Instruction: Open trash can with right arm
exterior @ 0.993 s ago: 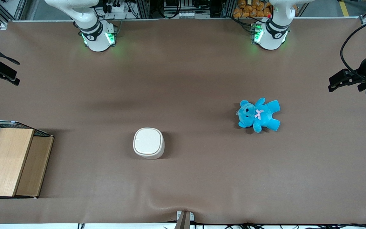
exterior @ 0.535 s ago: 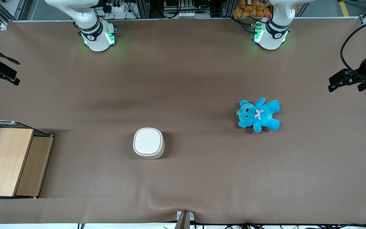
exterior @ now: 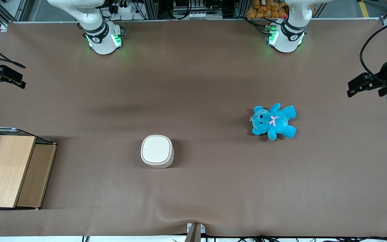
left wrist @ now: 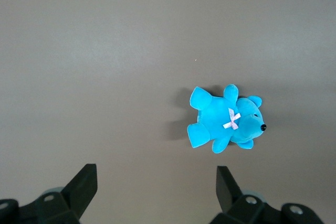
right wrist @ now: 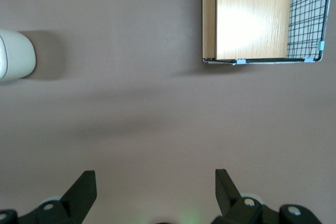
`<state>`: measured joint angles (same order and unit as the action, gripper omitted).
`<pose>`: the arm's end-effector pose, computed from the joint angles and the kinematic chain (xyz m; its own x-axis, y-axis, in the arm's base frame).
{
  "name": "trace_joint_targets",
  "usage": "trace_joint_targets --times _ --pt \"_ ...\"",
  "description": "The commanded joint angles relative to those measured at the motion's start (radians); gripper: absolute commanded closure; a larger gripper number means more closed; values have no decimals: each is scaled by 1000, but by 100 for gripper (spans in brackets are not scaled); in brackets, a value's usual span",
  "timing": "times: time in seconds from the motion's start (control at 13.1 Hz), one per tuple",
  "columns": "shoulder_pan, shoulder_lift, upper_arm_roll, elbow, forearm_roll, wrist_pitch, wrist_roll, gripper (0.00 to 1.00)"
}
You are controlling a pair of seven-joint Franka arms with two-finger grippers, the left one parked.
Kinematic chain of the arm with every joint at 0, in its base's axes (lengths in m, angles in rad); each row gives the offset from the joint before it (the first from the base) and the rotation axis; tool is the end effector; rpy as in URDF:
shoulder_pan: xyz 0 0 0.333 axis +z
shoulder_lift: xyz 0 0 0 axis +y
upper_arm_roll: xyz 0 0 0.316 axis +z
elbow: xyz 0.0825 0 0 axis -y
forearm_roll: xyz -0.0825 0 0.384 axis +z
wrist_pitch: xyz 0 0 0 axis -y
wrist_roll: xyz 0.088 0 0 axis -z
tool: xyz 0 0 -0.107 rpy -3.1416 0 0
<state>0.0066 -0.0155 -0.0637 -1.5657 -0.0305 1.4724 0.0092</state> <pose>0.5381 -0.0346 0.6271 0.9946 -0.0690 -0.0774 -0.0668 -0.9973 0.0302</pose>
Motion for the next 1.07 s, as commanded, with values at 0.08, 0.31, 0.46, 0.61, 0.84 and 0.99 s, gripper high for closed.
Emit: trace_joint_targets --times 0.08,0.31,0.46,0.61,0.84,0.99 --pt "-5 0 8 0 8 -6 -14 0" --pt "0 2 10 1 9 -1 -12 0" --pt "-7 11 7 3 52 3 -11 0" --pt "-19 29 5 4 125 12 -12 0" --pt "-7 64 7 19 130 37 -3 0" --pt "0 107 8 47 132 40 0 0"
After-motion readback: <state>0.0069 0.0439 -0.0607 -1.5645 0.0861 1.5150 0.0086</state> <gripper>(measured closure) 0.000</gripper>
